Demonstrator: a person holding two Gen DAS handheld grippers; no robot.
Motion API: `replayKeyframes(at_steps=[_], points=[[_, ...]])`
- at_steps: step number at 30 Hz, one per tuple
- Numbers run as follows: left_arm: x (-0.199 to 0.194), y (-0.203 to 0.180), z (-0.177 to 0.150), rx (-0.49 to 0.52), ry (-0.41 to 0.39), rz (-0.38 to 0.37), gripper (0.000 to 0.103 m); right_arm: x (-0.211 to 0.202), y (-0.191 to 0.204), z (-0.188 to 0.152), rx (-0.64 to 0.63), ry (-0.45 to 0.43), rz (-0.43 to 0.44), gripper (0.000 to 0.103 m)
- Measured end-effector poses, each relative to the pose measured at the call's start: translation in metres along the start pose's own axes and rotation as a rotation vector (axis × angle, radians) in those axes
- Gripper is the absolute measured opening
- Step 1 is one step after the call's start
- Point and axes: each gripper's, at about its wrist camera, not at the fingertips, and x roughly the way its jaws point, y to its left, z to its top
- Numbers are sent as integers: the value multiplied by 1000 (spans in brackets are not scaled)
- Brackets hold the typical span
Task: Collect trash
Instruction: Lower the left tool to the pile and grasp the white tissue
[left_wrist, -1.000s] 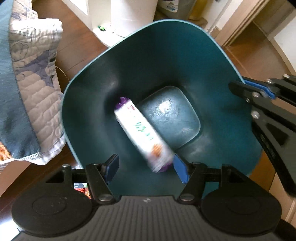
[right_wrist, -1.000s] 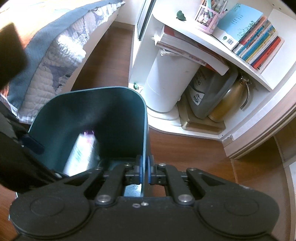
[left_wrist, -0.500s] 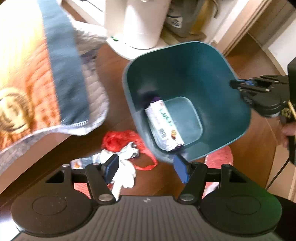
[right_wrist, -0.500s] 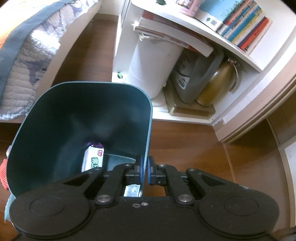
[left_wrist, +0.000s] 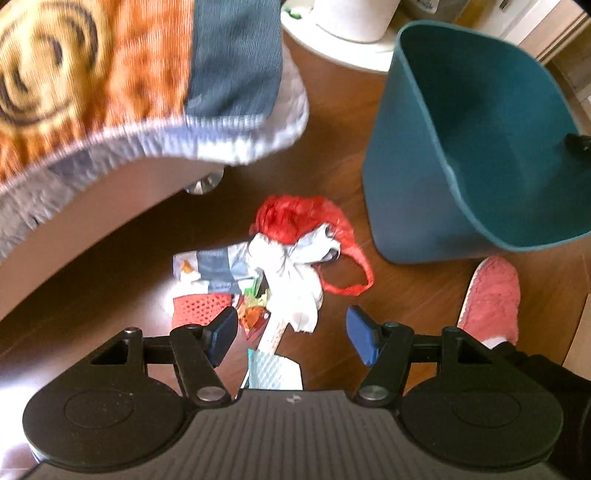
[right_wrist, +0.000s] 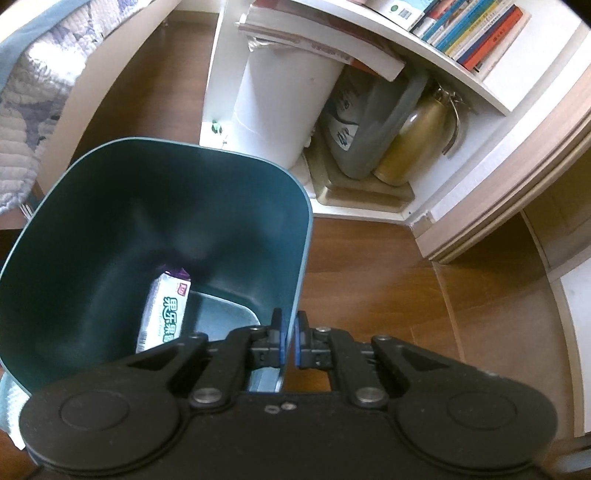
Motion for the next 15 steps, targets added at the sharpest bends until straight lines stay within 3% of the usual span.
replayKeyframes(at_steps=[15], points=[[42, 5, -17, 2, 35, -36, 64, -2, -3, -1, -25, 6, 15, 5]])
